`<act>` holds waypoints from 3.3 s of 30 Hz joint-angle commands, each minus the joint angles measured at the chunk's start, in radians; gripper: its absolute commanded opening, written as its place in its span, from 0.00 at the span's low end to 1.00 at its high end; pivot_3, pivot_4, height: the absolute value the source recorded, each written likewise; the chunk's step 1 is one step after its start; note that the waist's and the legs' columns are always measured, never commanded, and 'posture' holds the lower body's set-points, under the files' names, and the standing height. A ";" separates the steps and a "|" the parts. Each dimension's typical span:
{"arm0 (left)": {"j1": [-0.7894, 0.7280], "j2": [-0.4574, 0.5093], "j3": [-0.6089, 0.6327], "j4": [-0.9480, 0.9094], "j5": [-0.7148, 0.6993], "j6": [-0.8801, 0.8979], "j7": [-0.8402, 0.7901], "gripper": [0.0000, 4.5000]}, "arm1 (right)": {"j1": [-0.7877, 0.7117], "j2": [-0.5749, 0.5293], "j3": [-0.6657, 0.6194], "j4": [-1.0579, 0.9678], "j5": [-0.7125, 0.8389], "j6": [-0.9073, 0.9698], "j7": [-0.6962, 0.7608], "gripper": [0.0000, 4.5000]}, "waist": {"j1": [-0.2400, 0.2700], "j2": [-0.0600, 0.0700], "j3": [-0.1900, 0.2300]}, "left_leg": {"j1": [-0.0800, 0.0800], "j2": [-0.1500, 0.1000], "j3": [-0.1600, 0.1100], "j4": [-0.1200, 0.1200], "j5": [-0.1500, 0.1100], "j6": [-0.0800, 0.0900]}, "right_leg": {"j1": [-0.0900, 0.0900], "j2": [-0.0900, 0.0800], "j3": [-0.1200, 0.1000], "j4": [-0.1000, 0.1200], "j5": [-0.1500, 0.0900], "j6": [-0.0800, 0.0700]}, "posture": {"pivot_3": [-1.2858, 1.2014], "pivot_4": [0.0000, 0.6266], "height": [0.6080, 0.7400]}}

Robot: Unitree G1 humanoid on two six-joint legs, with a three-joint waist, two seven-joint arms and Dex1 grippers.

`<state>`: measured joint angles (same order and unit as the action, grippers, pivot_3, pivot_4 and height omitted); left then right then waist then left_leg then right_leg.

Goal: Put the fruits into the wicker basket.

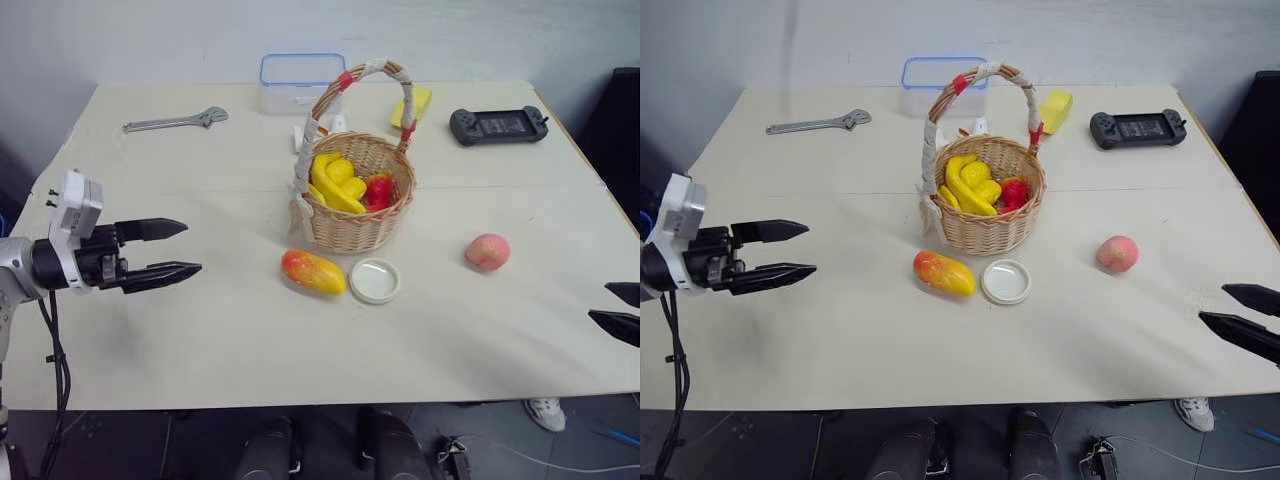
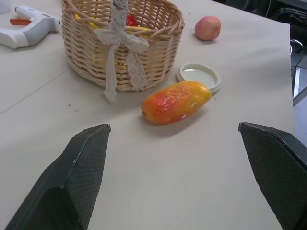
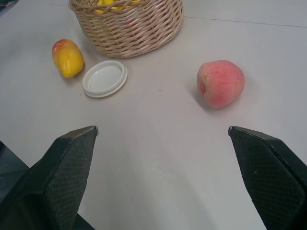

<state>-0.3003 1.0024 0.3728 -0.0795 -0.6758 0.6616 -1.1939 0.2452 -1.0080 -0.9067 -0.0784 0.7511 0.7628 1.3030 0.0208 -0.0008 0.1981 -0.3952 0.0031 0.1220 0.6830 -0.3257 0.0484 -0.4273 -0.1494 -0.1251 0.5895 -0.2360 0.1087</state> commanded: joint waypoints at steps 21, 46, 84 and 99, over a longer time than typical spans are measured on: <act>-0.045 -0.005 -0.073 -0.009 0.086 -0.126 0.040 1.00 | -0.022 0.001 0.031 0.012 -0.028 -0.100 -0.033 1.00 | 0.002 0.000 0.000 | 0.003 0.002 0.005 0.000 -0.002 -0.001 | 0.000 0.001 0.007 0.000 0.000 0.000 | 0.52 0.24 1.00; -0.325 -0.015 -0.411 -0.130 0.148 -0.245 -0.275 1.00 | -0.711 0.121 1.051 -0.261 -0.330 -0.212 -0.167 1.00 | -0.025 0.000 0.000 | 0.003 0.007 0.012 0.001 0.000 0.002 | -0.003 0.011 0.009 0.003 0.000 -0.001 | 0.52 0.24 1.00; -0.446 -0.173 -0.442 -0.065 0.175 -0.237 -0.221 1.00 | -0.397 0.135 0.728 -0.363 -0.307 -0.100 -0.184 0.00 | -0.002 -0.001 0.000 | 0.003 0.011 0.014 0.006 -0.001 0.004 | -0.002 0.016 0.013 0.004 0.000 -0.001 | 0.52 0.24 1.00; -0.493 -0.252 -0.472 0.024 0.220 -0.299 -0.226 1.00 | -0.141 0.014 0.418 0.093 -0.438 -0.262 -0.245 0.18 | -0.008 -0.002 0.000 | 0.008 0.012 0.020 0.008 -0.002 0.005 | -0.001 0.016 0.018 0.003 0.000 -0.002 | 0.52 0.24 1.00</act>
<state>-0.7748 0.7492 -0.1061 -0.0616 -0.4637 0.3806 -1.4195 0.1069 -0.9839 -0.4830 -0.0116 0.3172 0.5201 1.0665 0.0124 -0.0027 0.1976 -0.3877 0.0148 0.1418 0.6905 -0.3279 0.0531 -0.4288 -0.1332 -0.1068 0.5926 -0.2356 0.1069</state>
